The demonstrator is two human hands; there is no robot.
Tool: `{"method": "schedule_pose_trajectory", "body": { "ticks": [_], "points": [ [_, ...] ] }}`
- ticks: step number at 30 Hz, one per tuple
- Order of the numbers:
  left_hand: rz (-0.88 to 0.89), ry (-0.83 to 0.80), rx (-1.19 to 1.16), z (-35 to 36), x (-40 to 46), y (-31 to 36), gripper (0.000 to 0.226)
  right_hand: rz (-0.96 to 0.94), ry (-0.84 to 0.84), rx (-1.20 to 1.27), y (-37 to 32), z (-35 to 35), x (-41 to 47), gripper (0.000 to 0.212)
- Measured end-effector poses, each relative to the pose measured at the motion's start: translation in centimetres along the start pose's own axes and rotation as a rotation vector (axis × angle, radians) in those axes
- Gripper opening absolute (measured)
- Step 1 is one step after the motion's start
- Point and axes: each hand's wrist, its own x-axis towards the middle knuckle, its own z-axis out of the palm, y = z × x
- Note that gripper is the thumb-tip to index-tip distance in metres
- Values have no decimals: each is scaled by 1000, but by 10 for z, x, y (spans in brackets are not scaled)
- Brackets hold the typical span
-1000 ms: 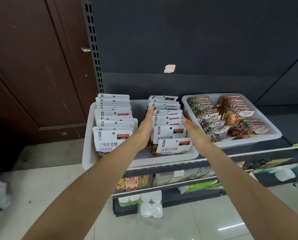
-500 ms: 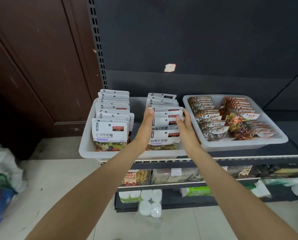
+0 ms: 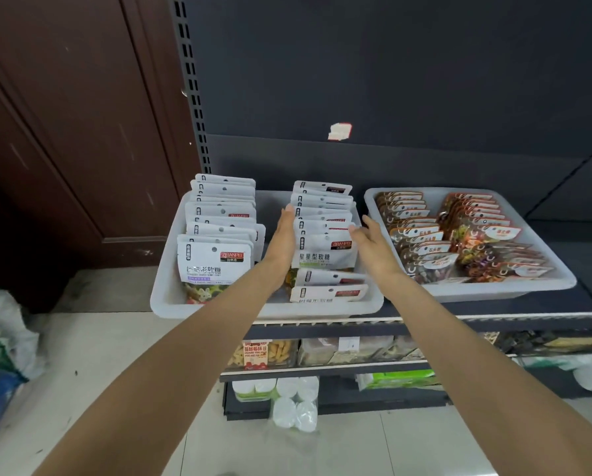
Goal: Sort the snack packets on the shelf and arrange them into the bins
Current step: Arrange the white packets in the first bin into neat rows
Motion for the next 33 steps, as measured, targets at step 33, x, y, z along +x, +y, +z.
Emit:
{"method": "schedule_pose_trajectory", "body": {
  "ticks": [33],
  "points": [
    [189,154,316,-142,-72,22,48,-207,-135,-235,-62,148,-31,46]
  ]
}}
